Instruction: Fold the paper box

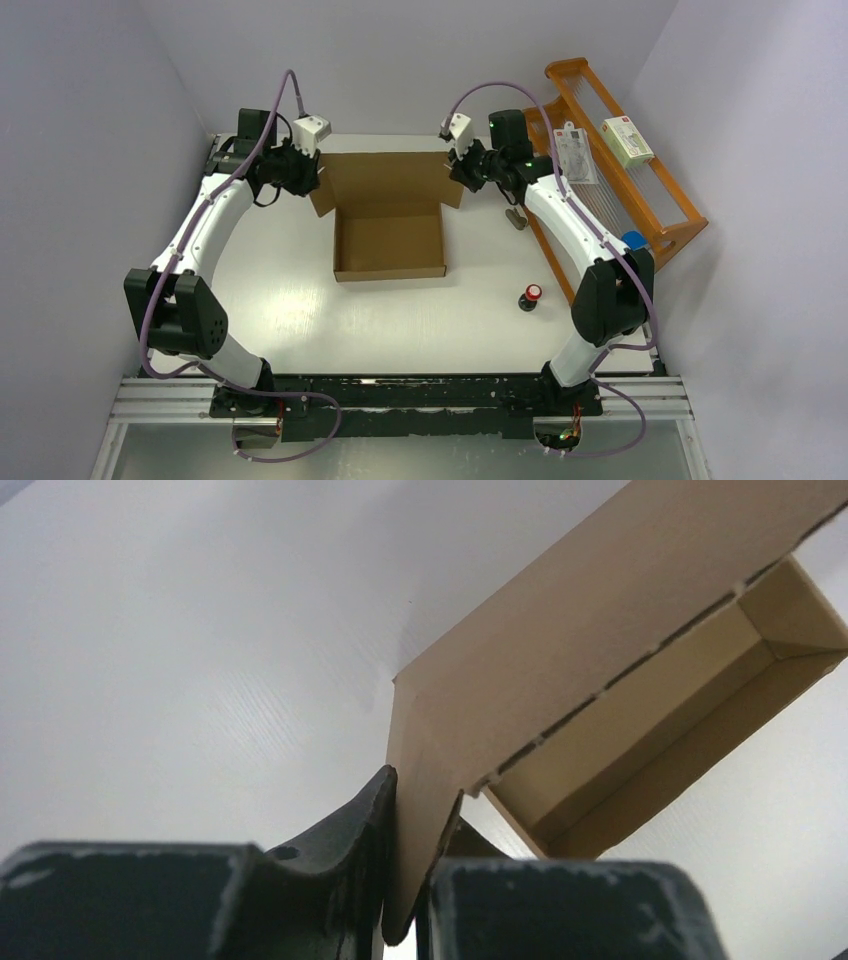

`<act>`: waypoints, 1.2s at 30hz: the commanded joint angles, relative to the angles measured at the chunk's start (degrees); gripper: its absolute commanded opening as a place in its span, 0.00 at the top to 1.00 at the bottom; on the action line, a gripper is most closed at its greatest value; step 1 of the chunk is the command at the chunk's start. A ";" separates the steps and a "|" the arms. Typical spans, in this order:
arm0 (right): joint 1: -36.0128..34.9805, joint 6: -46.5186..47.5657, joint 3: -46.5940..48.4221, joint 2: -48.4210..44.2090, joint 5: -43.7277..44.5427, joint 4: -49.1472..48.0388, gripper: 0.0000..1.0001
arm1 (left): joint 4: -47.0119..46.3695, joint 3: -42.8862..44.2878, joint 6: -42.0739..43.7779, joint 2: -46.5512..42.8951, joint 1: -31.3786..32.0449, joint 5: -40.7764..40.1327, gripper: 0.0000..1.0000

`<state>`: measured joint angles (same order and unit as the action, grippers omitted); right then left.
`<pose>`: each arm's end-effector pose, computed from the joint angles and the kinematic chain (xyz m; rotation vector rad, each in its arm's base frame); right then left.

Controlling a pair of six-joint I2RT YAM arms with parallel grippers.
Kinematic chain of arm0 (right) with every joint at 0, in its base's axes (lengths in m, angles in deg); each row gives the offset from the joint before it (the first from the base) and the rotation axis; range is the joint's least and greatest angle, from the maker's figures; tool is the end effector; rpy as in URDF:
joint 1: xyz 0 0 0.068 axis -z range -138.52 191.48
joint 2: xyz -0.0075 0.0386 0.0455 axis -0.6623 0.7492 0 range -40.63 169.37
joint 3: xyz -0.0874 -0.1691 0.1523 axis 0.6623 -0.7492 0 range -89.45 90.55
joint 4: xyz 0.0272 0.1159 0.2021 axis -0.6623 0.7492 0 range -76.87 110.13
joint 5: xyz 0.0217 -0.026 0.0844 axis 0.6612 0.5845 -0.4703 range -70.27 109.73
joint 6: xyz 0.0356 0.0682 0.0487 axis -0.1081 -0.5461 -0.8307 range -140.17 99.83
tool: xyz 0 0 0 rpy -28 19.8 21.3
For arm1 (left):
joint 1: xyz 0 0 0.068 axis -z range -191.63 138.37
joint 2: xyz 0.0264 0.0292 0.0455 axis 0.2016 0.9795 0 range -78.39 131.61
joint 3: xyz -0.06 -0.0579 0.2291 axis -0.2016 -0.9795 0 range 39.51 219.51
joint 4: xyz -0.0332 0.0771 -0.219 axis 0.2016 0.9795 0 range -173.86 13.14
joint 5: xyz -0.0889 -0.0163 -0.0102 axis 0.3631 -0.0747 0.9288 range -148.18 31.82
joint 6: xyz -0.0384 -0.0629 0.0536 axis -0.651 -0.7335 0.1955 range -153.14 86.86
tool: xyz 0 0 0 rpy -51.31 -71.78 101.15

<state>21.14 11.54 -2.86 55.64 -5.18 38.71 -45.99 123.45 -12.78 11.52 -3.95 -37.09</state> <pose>0.3532 0.1676 0.2833 -1.1528 1.8065 0.3587 0.3420 -0.0757 0.2806 0.7298 2.1741 -0.3153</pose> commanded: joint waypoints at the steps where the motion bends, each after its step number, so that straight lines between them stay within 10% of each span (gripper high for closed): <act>1: -0.98 -8.89 1.13 -0.62 3.33 -2.82 1.00 | 0.16 2.37 -7.51 -1.24 -0.48 0.18 0.85; 16: -14.07 -34.27 -1.93 -1.53 46.10 -1.97 1.00 | -4.50 -0.76 -29.18 -4.02 6.21 -11.91 0.93; 36: -22.63 -67.83 16.11 10.33 65.85 18.35 1.00 | -13.14 -4.77 -44.85 -6.51 14.03 -26.15 0.95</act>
<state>0.53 -48.83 11.63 64.56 58.16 53.64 -53.05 118.47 -52.19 7.00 7.73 -62.80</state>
